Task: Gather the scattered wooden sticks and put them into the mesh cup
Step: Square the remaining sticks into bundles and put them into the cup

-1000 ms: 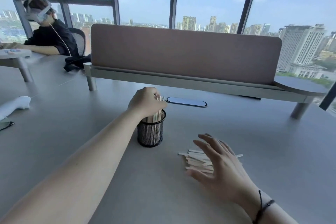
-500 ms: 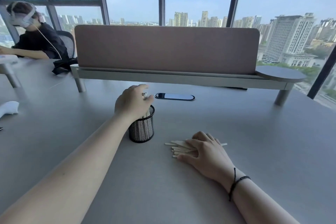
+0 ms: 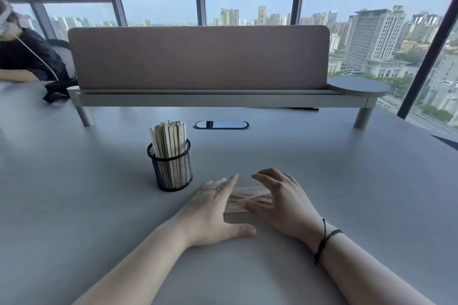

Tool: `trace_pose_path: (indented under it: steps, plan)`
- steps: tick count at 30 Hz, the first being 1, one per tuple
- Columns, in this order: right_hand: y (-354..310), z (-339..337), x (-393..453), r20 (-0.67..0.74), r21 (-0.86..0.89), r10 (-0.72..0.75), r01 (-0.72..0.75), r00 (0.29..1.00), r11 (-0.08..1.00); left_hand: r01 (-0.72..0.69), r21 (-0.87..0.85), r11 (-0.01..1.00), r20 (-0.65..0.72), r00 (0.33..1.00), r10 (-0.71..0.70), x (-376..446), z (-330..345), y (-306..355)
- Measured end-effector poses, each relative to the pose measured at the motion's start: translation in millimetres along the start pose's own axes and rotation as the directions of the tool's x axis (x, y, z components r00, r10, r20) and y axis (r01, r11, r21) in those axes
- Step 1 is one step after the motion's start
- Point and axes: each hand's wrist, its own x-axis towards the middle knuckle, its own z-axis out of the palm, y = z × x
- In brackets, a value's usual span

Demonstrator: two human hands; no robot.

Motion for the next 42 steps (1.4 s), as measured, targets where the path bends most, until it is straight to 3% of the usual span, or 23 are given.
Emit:
trace_pose_path:
  steps: [4, 8, 16, 23, 32, 35, 38, 42]
  plan:
    - [16.9, -13.0, -1.0, 0.215, -0.051, 0.122, -0.114, 0.969, 0.992, -0.010, -0.219, 0.976, -0.218, 0.975, -0.039, 7.4, 3.3, -6.3]
    - [11.2, -12.4, -0.9, 0.315, -0.037, 0.076, -0.067, 0.946, 0.997, -0.015, -0.250, 0.968, -0.248, 0.968, -0.049, 10.9, 3.3, -7.6]
    - [5.1, -2.0, 2.9, 0.221, 0.007, 0.068, -0.071, 0.973, 0.997, -0.051, -0.150, 0.987, -0.217, 0.976, 0.017, 13.9, 2.9, -4.9]
    - [0.0, 6.6, 3.3, 0.133, -0.007, 0.033, -0.032, 0.991, 0.999, -0.019, -0.122, 0.992, -0.253, 0.967, -0.013, 15.3, 4.6, -2.6]
    - [-0.1, 10.3, 3.9, 0.121, -0.023, 0.002, 0.001, 0.993, 1.000, -0.041, -0.247, 0.968, -0.312, 0.949, -0.039, 11.8, 6.5, -5.4]
    - [0.8, 10.0, 3.3, 0.135, -0.029, 0.005, -0.001, 0.991, 1.000, -0.023, -0.304, 0.952, -0.259, 0.964, -0.059, 9.6, 3.6, -3.1]
    - [1.5, 10.4, 4.3, 0.159, -0.054, 0.006, 0.003, 0.987, 0.999, -0.033, -0.158, 0.987, -0.155, 0.988, 0.009, 8.0, 5.5, -2.6]
    - [1.2, 10.6, 5.9, 0.156, -0.059, 0.013, -0.004, 0.988, 0.998, -0.049, -0.085, 0.995, -0.147, 0.989, 0.036, 11.6, 6.3, -4.7]
